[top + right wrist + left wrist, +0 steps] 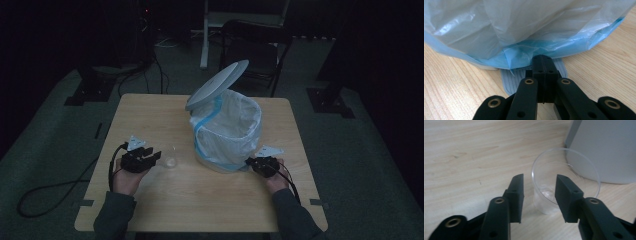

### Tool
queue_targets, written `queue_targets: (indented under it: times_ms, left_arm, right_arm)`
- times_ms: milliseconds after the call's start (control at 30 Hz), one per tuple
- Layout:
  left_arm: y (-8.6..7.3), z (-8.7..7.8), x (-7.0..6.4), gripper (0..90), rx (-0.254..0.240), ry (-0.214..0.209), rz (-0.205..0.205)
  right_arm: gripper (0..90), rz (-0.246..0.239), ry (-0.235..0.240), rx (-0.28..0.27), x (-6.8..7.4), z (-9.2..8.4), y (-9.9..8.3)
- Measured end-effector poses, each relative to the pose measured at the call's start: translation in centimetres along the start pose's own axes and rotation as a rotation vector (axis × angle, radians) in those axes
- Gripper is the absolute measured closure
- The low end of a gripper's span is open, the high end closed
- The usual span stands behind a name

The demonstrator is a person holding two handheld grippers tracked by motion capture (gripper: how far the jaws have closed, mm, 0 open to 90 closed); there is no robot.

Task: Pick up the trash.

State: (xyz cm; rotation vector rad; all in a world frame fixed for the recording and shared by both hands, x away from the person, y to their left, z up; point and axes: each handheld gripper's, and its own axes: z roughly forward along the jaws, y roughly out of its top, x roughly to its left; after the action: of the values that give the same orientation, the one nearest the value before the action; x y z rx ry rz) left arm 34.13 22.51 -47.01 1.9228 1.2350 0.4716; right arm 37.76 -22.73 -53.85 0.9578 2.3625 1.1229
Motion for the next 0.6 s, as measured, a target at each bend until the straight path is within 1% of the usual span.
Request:
queue_targets:
  times_ms: [100,167,200,300,400,433,500,600]
  left_arm:
    - [-0.5,-0.2,0.1,67.0,0.011,-0.022,-0.017]
    - [-0.5,-0.2,0.1,68.6,0.011,-0.022,-0.017]
    - [-0.9,-0.3,0.1,72.0,0.022,-0.035,-0.022]
    - [-1.4,-0.4,-0.1,78.7,0.028,-0.049,-0.016]
    - [-2.1,-0.5,-0.6,84.2,0.041,-0.055,0.010]
    - [-2.4,-0.5,-0.8,85.2,0.046,-0.053,0.024]
    - [-3.0,-0.4,-1.3,86.3,0.055,-0.060,0.045]
    - [-3.7,-0.3,-1.9,86.6,0.062,-0.060,0.073]
  right_arm:
    - [90.0,0.000,0.000,0.000,0.0,0.0,0.0]
    - [90.0,0.001,0.001,-0.001,0.0,0.0,0.0]
    - [90.0,0.005,0.004,-0.001,-0.1,0.0,0.0]
    - [90.0,0.002,0.003,-0.002,-0.1,0.0,0.0]
    - [90.0,0.002,0.003,-0.001,0.0,0.0,0.0]
    - [90.0,0.002,0.003,-0.002,0.0,0.0,0.0]
    - [90.0,0.002,0.003,-0.002,0.0,0.0,0.0]
    - [90.0,0.001,0.002,-0.002,0.0,0.0,0.0]
